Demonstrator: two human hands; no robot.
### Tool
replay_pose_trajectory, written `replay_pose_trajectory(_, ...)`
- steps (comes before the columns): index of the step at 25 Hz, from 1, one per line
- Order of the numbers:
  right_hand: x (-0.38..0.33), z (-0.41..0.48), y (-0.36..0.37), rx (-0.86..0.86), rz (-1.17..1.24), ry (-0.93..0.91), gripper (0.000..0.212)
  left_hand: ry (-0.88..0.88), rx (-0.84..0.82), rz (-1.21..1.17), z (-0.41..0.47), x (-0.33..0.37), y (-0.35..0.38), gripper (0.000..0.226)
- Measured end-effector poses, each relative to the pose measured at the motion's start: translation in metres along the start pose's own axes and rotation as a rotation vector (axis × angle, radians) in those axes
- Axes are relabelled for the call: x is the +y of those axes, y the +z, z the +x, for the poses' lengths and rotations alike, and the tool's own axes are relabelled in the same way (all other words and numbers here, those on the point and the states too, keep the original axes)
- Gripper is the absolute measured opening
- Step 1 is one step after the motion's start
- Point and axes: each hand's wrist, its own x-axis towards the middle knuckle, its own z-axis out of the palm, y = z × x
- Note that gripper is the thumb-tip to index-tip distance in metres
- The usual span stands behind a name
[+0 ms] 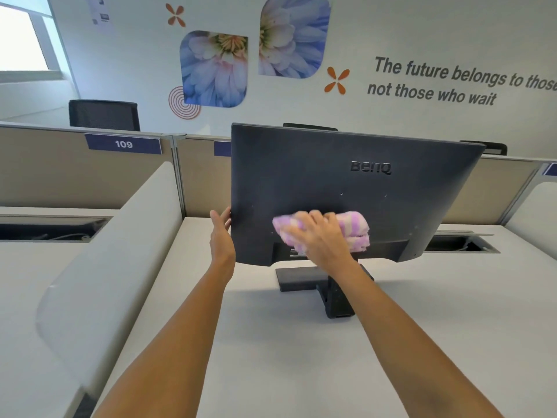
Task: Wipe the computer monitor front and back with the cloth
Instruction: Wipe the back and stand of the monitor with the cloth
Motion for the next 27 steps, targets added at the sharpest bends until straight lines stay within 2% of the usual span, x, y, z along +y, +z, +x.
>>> replay_pose_trajectory(3,0.017,0.051,-0.023,0.242,0.006,0.309,0.067,-0.022,0.010,-0.028,0.001,-0.006,-0.003,0.060)
replay_pose_trajectory(5,0.018,0.078,-0.035,0.300,0.054,0.495,0.064,-0.023,0.010,-0.047,0.003,-0.007,-0.004,0.062)
replay_pose_trajectory(7,0.004,0.087,-0.031,0.298,0.011,0.526,0.056,-0.023,0.006,-0.061,0.007,-0.008,-0.007,0.064)
replay_pose_trajectory(8,-0.008,0.083,-0.020,0.286,-0.042,0.467,0.050,-0.022,0.007,-0.068,0.009,-0.010,-0.008,0.066)
replay_pose_trajectory(10,-0.036,0.058,0.006,0.228,-0.097,0.239,0.047,-0.017,0.003,-0.089,0.014,-0.014,-0.011,0.068)
replay_pose_trajectory(13,-0.064,0.003,0.027,-0.077,-0.068,-0.172,0.061,-0.004,-0.026,-0.097,0.017,-0.015,-0.014,0.071)
replay_pose_trajectory(15,-0.066,-0.012,0.029,-0.228,-0.031,-0.300,0.066,-0.003,-0.031,-0.082,0.018,-0.014,-0.017,0.071)
replay_pose_trajectory(16,-0.063,-0.010,0.028,-0.232,-0.020,-0.302,0.066,-0.001,-0.038,-0.078,0.018,-0.014,-0.017,0.071)
replay_pose_trajectory(19,-0.051,0.015,0.022,-0.061,0.002,-0.172,0.061,0.018,-0.055,-0.091,0.018,-0.012,-0.017,0.071)
replay_pose_trajectory(23,-0.022,0.083,-0.018,0.297,-0.016,0.246,0.044,0.019,-0.041,-0.077,0.020,-0.014,-0.018,0.071)
replay_pose_trajectory(25,-0.012,0.122,-0.038,0.368,-0.027,0.392,0.041,0.011,-0.042,-0.069,0.019,-0.014,-0.019,0.072)
replay_pose_trajectory(27,-0.017,0.146,-0.044,0.366,-0.032,0.451,0.042,0.006,-0.044,-0.069,0.021,-0.015,-0.021,0.074)
